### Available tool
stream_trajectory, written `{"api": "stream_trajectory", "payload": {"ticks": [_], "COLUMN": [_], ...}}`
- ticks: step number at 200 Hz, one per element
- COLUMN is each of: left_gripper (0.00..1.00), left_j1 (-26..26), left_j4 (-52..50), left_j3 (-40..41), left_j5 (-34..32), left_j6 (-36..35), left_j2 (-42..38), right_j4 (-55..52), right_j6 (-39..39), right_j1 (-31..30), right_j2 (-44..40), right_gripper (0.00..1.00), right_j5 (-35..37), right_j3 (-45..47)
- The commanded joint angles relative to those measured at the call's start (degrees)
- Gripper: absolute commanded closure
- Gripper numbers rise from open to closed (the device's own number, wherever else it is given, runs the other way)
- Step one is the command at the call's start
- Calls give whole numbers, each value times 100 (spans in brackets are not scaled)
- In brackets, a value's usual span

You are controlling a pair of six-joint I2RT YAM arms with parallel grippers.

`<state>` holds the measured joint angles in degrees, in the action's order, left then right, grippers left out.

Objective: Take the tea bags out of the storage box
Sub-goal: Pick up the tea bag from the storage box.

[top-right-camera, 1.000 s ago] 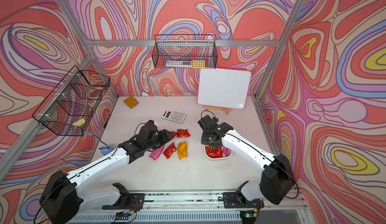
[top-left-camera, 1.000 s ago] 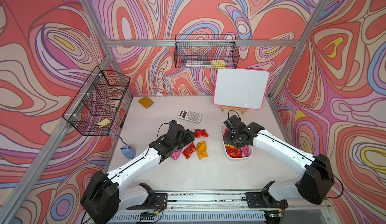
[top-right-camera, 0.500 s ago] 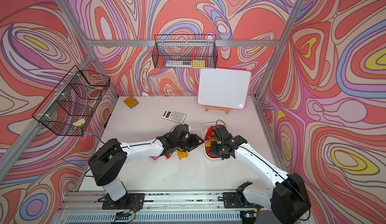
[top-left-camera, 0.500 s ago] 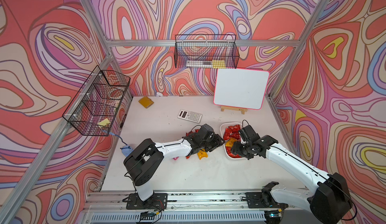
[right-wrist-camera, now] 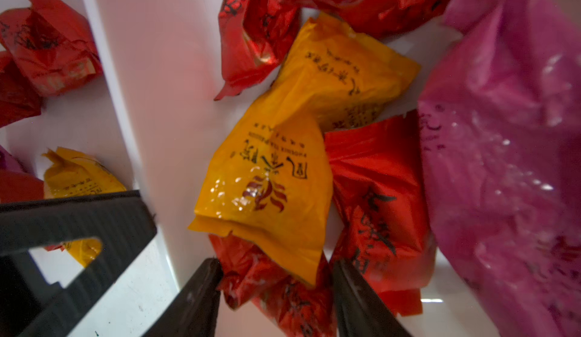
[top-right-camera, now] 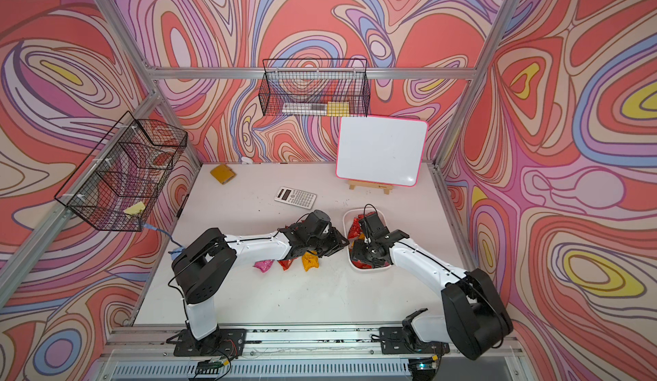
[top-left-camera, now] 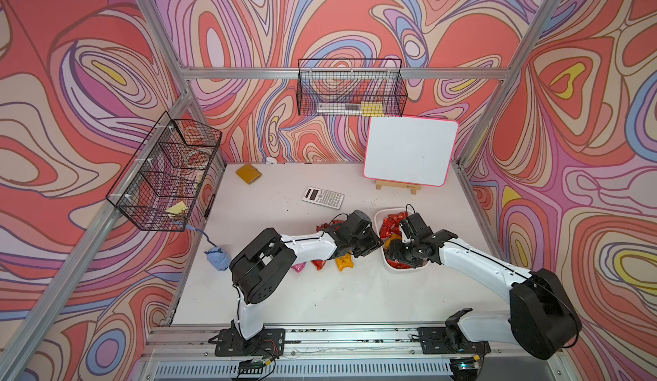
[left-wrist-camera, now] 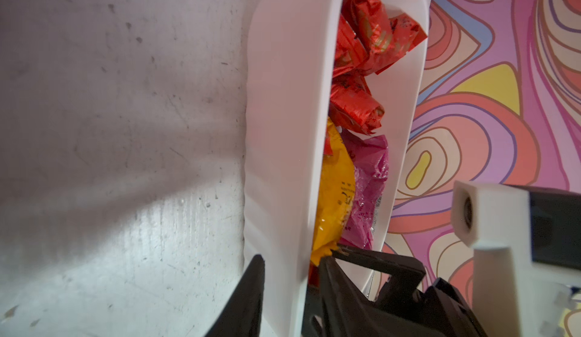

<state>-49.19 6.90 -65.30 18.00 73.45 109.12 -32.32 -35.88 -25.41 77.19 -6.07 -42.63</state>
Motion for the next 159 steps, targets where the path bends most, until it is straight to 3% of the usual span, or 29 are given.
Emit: {"api": "stream_trajectory", "payload": {"ticks": [1,70,110,135,159], "left_gripper": [71,79,79,75,61], "left_j1": [4,21,69,73,77], "left_j4": [-254,-683,-929,-915,-905], "left_j3": [-282,-805,-1032,-1062,-1064], "left_j5": [-42,-269,-414,-499,-562], "left_j6": [-222,-682,-1052,-1188,-1273], "left_j2": [192,399,388,249,75], "right_j4": [334,465,164,-162,-499], "right_j6": [-5,59,99,77,22], "right_j1": [38,88,106,108,115], "right_j2": [136,51,-274,-579,-867], "right_gripper": [50,84,98,100,100], "right_j5": [-51,-139,-150,-132,-124], "right_j3": [162,247,166,58,-41]}}
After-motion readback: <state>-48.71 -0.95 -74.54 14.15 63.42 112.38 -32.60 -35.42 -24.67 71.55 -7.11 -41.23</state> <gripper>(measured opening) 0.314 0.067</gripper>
